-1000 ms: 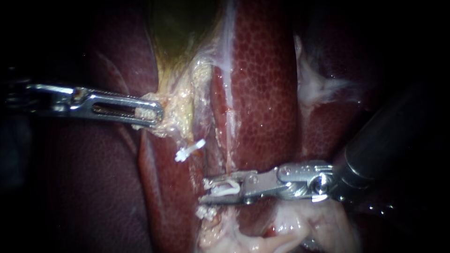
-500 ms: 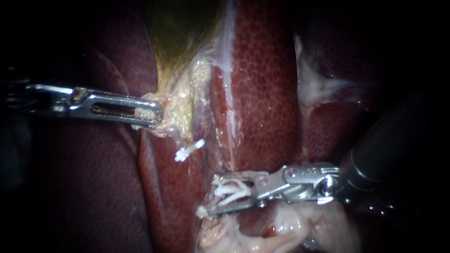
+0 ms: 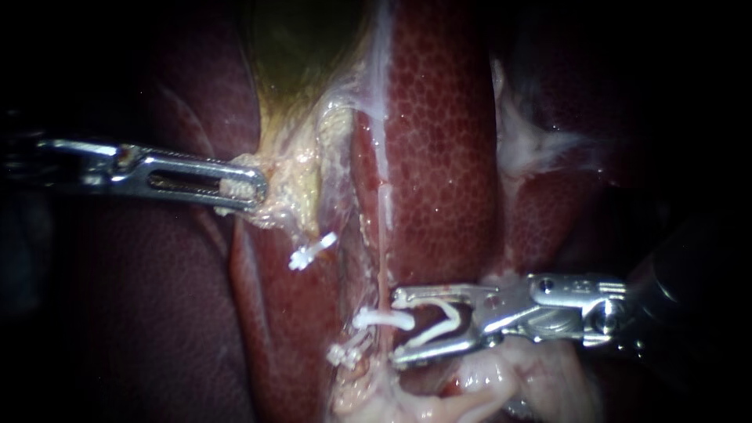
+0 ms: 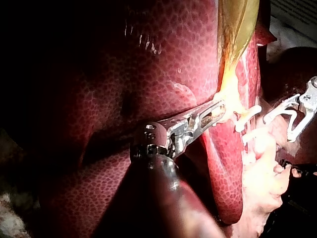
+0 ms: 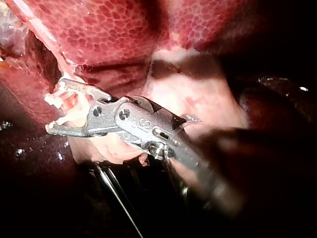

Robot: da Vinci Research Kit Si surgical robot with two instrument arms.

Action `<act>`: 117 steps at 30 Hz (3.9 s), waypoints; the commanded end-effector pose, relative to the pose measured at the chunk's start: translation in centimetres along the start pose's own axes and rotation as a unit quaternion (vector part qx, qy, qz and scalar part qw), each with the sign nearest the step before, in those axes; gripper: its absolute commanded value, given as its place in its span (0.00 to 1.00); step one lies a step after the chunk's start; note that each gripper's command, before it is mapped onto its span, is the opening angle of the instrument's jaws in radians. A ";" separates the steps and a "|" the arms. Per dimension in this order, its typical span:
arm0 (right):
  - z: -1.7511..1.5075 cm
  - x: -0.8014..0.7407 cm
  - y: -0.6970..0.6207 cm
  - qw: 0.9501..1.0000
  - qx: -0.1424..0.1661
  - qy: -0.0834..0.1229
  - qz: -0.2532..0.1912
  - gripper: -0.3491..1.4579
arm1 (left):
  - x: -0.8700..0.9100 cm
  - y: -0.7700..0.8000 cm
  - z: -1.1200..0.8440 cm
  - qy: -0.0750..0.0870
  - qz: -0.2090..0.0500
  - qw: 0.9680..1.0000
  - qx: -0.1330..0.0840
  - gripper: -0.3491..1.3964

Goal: Clipping second clip right tube

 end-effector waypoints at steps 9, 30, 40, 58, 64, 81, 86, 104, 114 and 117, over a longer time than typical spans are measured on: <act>0.05 -0.06 0.18 1.000 -0.014 0.003 0.012 0.48 | 0.00 0.00 -0.02 0.000 0.000 1.000 0.001 0.00; 0.37 -0.28 0.41 0.999 -0.024 0.005 0.039 0.50 | -0.03 0.00 -0.10 0.001 -0.001 1.000 0.001 0.00; 0.36 -0.30 0.44 0.999 -0.024 0.007 0.044 0.50 | -0.03 0.00 -0.12 0.000 -0.001 1.000 0.000 0.00; 0.44 -0.43 0.55 0.998 -0.027 0.006 0.062 0.50 | -0.03 0.00 -0.12 0.000 -0.001 1.000 0.000 0.00; 0.47 -0.49 0.57 0.997 -0.028 0.007 0.072 0.50 | -0.03 0.00 -0.12 0.000 -0.001 1.000 0.000 0.00; 0.75 -0.52 0.59 0.996 -0.025 0.004 0.090 0.49 | -0.03 0.00 -0.11 0.000 -0.001 1.000 0.000 0.00; 0.76 -0.53 0.59 0.996 -0.022 0.003 0.089 0.46 | -0.03 0.00 -0.11 0.000 -0.001 1.000 0.000 0.00; 0.68 -0.58 0.66 0.994 -0.003 -0.002 0.108 0.06 | -0.03 0.00 -0.11 0.000 -0.001 1.000 0.000 0.00; 0.63 -0.57 0.67 0.993 0.013 -0.008 0.115 0.00 | -0.03 0.00 -0.11 0.000 -0.001 1.000 0.000 0.00; 0.63 -0.57 0.67 0.993 0.013 -0.009 0.115 0.00 | -0.03 0.00 -0.11 0.000 -0.001 1.000 0.000 0.00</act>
